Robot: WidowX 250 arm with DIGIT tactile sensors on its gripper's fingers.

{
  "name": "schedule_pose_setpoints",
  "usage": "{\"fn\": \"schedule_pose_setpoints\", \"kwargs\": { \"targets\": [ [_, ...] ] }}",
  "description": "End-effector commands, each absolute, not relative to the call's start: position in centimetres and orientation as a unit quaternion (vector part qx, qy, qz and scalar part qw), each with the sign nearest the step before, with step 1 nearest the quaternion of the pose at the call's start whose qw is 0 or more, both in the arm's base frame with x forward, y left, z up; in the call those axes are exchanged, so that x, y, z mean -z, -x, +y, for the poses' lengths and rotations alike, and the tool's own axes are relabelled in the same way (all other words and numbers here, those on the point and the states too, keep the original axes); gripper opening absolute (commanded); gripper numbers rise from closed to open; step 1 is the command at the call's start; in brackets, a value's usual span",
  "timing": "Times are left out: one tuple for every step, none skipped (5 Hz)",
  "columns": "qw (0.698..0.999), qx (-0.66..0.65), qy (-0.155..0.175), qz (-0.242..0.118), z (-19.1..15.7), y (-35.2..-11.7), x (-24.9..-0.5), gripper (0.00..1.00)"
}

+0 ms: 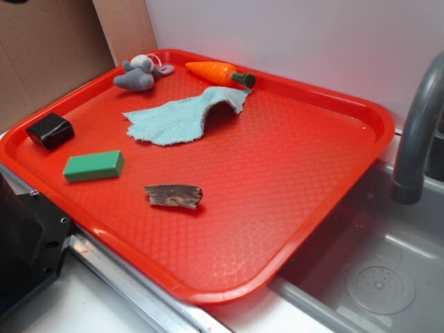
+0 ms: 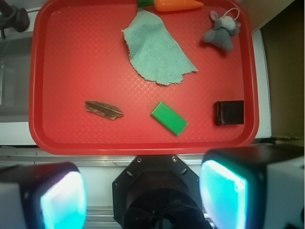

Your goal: Grab the gray animal.

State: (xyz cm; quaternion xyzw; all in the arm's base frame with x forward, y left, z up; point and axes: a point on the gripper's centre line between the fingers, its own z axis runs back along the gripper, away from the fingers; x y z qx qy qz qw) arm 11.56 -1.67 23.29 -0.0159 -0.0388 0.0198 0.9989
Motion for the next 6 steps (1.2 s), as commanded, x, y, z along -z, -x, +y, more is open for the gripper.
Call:
{"fn": "schedule_pose_setpoints", "kwargs": {
  "targets": [
    [0.999, -0.02, 0.016, -0.039, -1.7, -11.6, -23.3, 1.0],
    [0.995, -0.085, 0.011, -0.053, -0.3, -12.8, -23.2, 1.0],
    [0.973, -0.207, 0.016, -0.096, 2.2, -14.6, -22.0, 1.0],
    [0.957, -0.262, 0.01, -0.122, 4.6, -16.4, -20.4, 1.0],
    [0.941, -0.303, -0.001, -0.15, 8.0, -19.7, -17.6, 1.0],
    [0.928, -0.32, -0.007, -0.19, 10.4, -22.1, -15.5, 1.0]
  ]
}}
